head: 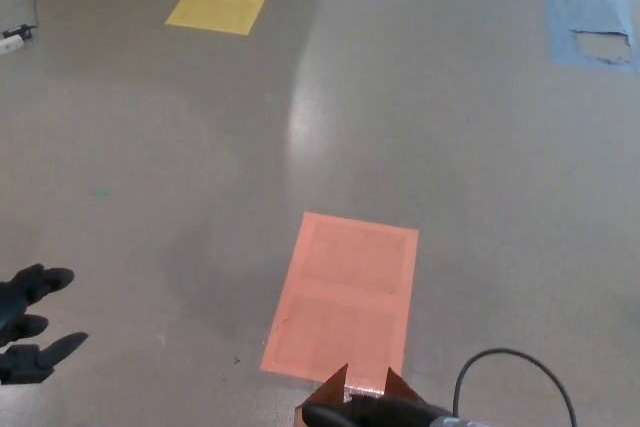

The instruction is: An air pump is kept on top of a storage box on the floor and the robot uses its right hand to press down on the handle of the pump to compress it

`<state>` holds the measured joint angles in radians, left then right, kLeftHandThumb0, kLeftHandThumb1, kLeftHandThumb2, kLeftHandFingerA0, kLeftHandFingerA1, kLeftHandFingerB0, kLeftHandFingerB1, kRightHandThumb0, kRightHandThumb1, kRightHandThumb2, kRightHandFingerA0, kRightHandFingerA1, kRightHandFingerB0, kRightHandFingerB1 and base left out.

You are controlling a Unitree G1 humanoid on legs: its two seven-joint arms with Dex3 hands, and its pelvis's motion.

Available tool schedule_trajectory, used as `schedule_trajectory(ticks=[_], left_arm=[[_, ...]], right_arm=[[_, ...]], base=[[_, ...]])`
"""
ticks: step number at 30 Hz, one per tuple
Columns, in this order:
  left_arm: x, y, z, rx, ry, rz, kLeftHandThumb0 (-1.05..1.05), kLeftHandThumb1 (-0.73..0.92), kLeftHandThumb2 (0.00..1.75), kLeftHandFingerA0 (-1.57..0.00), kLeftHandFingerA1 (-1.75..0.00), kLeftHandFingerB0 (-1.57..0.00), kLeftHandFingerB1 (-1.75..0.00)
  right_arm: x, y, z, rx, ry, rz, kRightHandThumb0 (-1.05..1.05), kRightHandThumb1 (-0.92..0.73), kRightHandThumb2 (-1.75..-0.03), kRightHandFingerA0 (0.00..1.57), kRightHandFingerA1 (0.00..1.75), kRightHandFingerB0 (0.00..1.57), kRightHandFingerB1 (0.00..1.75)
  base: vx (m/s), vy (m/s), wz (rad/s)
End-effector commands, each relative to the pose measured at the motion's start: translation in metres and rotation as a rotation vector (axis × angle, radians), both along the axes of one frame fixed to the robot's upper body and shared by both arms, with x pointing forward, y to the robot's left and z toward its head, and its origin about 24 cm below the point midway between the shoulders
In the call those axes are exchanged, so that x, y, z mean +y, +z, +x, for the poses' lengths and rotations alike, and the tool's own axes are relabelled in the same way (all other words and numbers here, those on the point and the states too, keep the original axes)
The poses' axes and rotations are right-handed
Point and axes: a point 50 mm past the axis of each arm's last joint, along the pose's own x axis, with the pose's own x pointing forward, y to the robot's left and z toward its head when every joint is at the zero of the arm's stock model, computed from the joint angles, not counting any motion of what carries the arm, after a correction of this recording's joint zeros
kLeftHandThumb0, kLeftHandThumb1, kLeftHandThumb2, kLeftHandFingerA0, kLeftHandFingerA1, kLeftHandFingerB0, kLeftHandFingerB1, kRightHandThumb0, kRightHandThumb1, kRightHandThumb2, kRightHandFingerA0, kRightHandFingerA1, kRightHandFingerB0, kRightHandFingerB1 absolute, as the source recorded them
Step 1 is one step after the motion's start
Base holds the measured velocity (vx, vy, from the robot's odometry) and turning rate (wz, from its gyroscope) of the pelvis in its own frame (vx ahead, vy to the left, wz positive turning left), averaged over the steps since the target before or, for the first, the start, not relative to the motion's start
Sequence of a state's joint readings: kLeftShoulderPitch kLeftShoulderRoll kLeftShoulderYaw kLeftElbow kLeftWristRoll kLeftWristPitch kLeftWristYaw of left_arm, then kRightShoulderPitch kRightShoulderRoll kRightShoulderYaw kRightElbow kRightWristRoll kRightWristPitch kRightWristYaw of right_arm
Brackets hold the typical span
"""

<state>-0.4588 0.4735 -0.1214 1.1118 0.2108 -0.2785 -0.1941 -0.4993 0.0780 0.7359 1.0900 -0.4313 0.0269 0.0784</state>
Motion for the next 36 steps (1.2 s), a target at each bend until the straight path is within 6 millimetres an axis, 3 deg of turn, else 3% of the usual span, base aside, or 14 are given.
schedule_trajectory(ticks=[1, 2, 9, 19, 25, 26, 28, 29, 30, 31, 32, 33, 35, 36], left_arm=[[0.011, -0.003, -0.010, 0.019, 0.037, -0.008, -0.46, 0.63, 0.75, -0.24, -0.42, -0.11, -0.35], [0.011, -0.003, -0.010, 0.018, 0.036, -0.010, -0.46, 0.63, 0.75, -0.24, -0.42, -0.11, -0.35], [0.009, -0.010, -0.016, 0.027, 0.041, -0.029, -0.46, 0.62, 0.75, -0.24, -0.42, -0.11, -0.35], [0.010, -0.009, -0.017, 0.032, 0.037, -0.031, -0.46, 0.62, 0.75, -0.25, -0.42, -0.11, -0.36], [0.012, -0.011, -0.020, 0.036, 0.051, -0.036, -0.44, 0.63, 0.74, -0.24, -0.42, -0.11, -0.35], [0.013, -0.010, -0.018, 0.039, 0.048, -0.022, -0.46, 0.63, 0.75, -0.25, -0.42, -0.11, -0.35], [0.014, -0.007, -0.017, 0.037, 0.044, -0.020, -0.46, 0.63, 0.75, -0.25, -0.42, -0.10, -0.35], [0.014, -0.005, -0.016, 0.034, 0.042, -0.018, -0.46, 0.63, 0.75, -0.25, -0.42, -0.10, -0.36], [0.015, -0.005, -0.016, 0.034, 0.042, -0.017, -0.46, 0.63, 0.75, -0.25, -0.42, -0.10, -0.36], [0.015, -0.005, -0.015, 0.033, 0.042, -0.013, -0.47, 0.63, 0.75, -0.25, -0.42, -0.11, -0.36], [0.015, -0.005, -0.015, 0.033, 0.041, -0.009, -0.47, 0.63, 0.75, -0.25, -0.42, -0.11, -0.36], [0.016, -0.002, -0.013, 0.026, 0.044, -0.003, -0.46, 0.64, 0.73, -0.22, -0.41, -0.12, -0.35], [0.016, -0.001, -0.012, 0.021, 0.044, 0.007, -0.46, 0.66, 0.73, -0.20, -0.40, -0.13, -0.35], [0.015, -0.001, -0.012, 0.020, 0.044, 0.017, -0.24, 0.59, 1.06, -0.09, -0.51, -0.07, -0.50]], right_arm=[[-0.005, -0.005, 0.001, -0.096, 0.002, -0.066, -0.79, -0.70, -1.04, 0.08, 0.37, 0.07, 0.34], [-0.005, -0.005, 0.001, -0.097, 0.002, -0.068, -0.79, -0.77, -0.75, 0.10, 0.28, 0.08, 0.25], [-0.007, -0.011, -0.005, -0.086, -0.014, -0.109, -0.76, -0.78, -0.70, 0.12, 0.28, 0.10, 0.25], [-0.012, -0.011, -0.003, -0.089, -0.025, -0.104, -0.80, -0.77, -0.75, 0.12, 0.30, 0.08, 0.25], [-0.010, -0.002, 0.007, -0.139, -0.036, -0.058, -0.75, -0.68, -1.05, 0.09, 0.43, 0.03, 0.37], [-0.008, 0.008, 0.018, -0.158, -0.049, -0.009, -0.77, -0.89, -0.68, 0.14, 0.28, 0.11, 0.24], [-0.005, 0.028, 0.036, -0.205, -0.067, 0.098, -0.80, -0.89, -0.69, 0.11, 0.26, 0.09, 0.24], [-0.003, 0.043, 0.047, -0.249, -0.072, 0.170, -0.85, -0.73, -1.07, 0.09, 0.34, 0.08, 0.28], [-0.002, 0.047, 0.049, -0.260, -0.071, 0.186, -0.85, -0.73, -1.07, 0.09, 0.34, 0.08, 0.28], [-0.002, 0.058, 0.056, -0.303, -0.067, 0.228, -0.75, -0.88, -0.69, 0.11, 0.26, 0.09, 0.24], [-0.003, 0.073, 0.064, -0.357, -0.060, 0.278, -0.75, -0.88, -0.69, 0.11, 0.26, 0.09, 0.24], [-0.003, 0.092, 0.073, -0.406, -0.055, 0.335, -0.79, -0.73, -1.02, 0.08, 0.33, 0.07, 0.27], [-0.006, 0.122, 0.084, -0.493, -0.042, 0.418, -0.68, -0.69, -1.00, 0.04, 0.38, 0.03, 0.31], [-0.009, 0.142, 0.088, -0.544, -0.035, 0.468, -0.68, -0.68, -1.00, 0.04, 0.39, 0.03, 0.30]], base=[[0.00, 0.000, 0.00], [0.00, 0.000, 0.00], [0.00, 0.000, 0.00], [0.00, 0.000, 0.00], [0.00, 0.000, 0.00], [0.00, 0.000, 0.00], [0.00, 0.000, 0.00], [0.00, 0.000, 0.00], [0.00, 0.000, 0.00], [0.00, 0.000, 0.00], [0.00, 0.000, 0.00], [0.00, 0.000, 0.00], [0.00, 0.000, 0.00], [0.00, 0.000, 0.00]])
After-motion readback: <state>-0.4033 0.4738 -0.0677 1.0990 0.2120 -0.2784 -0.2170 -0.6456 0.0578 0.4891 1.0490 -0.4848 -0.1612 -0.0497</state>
